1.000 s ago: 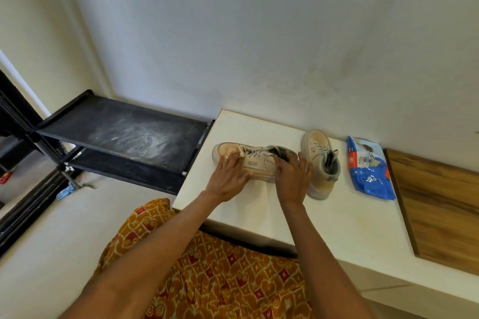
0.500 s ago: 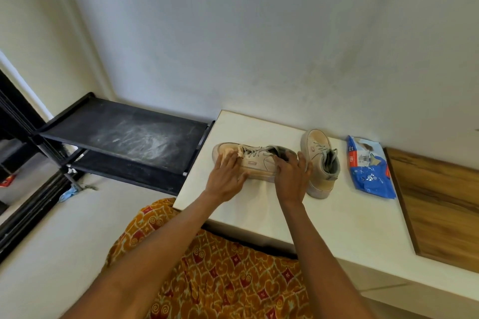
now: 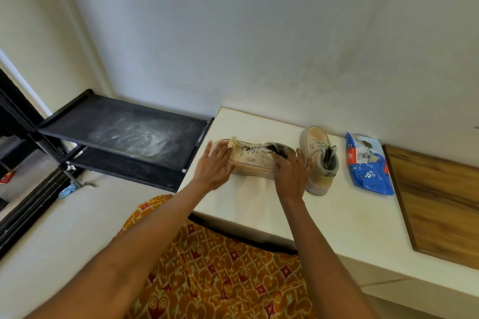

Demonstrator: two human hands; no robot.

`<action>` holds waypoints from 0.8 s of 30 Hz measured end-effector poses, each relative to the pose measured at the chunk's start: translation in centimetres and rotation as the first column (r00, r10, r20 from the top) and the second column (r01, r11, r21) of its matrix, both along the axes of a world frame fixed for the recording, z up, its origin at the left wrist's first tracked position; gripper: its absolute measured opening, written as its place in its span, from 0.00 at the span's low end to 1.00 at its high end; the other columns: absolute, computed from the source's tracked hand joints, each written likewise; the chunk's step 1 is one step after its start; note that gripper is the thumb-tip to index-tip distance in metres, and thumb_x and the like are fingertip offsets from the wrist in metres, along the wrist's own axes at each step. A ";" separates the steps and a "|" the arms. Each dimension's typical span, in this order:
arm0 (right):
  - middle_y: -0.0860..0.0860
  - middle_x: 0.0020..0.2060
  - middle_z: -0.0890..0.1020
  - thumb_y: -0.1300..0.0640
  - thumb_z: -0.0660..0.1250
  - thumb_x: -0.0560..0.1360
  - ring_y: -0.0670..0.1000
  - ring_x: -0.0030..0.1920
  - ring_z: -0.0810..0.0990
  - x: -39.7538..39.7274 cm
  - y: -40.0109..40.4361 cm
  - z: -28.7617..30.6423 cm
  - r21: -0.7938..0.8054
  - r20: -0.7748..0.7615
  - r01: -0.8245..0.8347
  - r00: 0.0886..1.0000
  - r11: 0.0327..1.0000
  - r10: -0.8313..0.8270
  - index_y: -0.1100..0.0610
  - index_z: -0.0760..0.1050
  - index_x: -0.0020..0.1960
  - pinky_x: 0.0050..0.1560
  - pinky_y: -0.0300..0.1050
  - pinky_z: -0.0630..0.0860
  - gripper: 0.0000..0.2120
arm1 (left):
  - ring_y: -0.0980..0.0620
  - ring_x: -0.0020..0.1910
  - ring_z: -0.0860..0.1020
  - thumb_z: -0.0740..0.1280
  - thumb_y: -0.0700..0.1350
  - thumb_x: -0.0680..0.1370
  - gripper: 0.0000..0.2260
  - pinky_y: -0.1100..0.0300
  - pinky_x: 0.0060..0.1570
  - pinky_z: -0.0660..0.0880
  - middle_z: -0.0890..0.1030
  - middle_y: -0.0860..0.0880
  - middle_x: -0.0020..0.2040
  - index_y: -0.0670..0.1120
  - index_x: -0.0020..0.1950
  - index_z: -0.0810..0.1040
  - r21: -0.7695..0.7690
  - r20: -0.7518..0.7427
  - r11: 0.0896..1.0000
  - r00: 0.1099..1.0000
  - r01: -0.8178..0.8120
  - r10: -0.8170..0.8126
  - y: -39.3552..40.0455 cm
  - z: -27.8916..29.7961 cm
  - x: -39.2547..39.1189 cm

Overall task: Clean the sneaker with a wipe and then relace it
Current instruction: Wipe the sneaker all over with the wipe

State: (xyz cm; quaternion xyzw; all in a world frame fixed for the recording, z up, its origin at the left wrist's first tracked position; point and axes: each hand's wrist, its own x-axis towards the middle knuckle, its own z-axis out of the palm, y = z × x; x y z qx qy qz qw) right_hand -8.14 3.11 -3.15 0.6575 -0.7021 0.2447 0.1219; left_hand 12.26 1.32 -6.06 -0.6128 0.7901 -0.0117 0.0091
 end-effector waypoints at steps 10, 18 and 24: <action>0.55 0.50 0.84 0.63 0.76 0.65 0.62 0.58 0.77 0.0 0.1 0.0 0.007 -0.002 -0.012 1.000 1.000 0.012 0.50 0.83 0.47 0.61 0.66 0.69 0.13 | 0.49 0.73 0.35 0.21 0.62 0.70 0.37 0.51 0.68 0.25 0.44 0.45 0.77 0.45 0.74 0.38 -0.021 0.052 0.987 0.986 0.158 -0.157 -0.1 -0.5 0.8; 0.55 0.50 0.84 0.64 0.77 0.64 0.63 0.58 0.77 0.1 0.1 0.0 0.000 0.007 -0.016 1.000 1.000 0.016 0.51 0.83 0.47 0.60 0.67 0.69 0.15 | 0.45 0.76 0.47 0.42 0.49 0.83 0.24 0.40 0.72 0.39 0.53 0.41 0.77 0.40 0.75 0.54 0.167 -0.108 0.978 0.984 -0.122 0.141 -1.8 -0.8 4.4; 0.55 0.50 0.84 0.64 0.76 0.64 0.62 0.58 0.77 -0.1 0.0 -0.3 -0.011 -0.006 -0.014 1.000 1.000 0.014 0.51 0.83 0.47 0.60 0.67 0.70 0.14 | 0.46 0.51 0.80 0.61 0.44 0.80 0.11 0.48 0.73 0.57 0.83 0.44 0.48 0.42 0.56 0.79 -0.082 -0.712 0.927 0.673 -0.367 0.203 -0.4 -1.7 3.7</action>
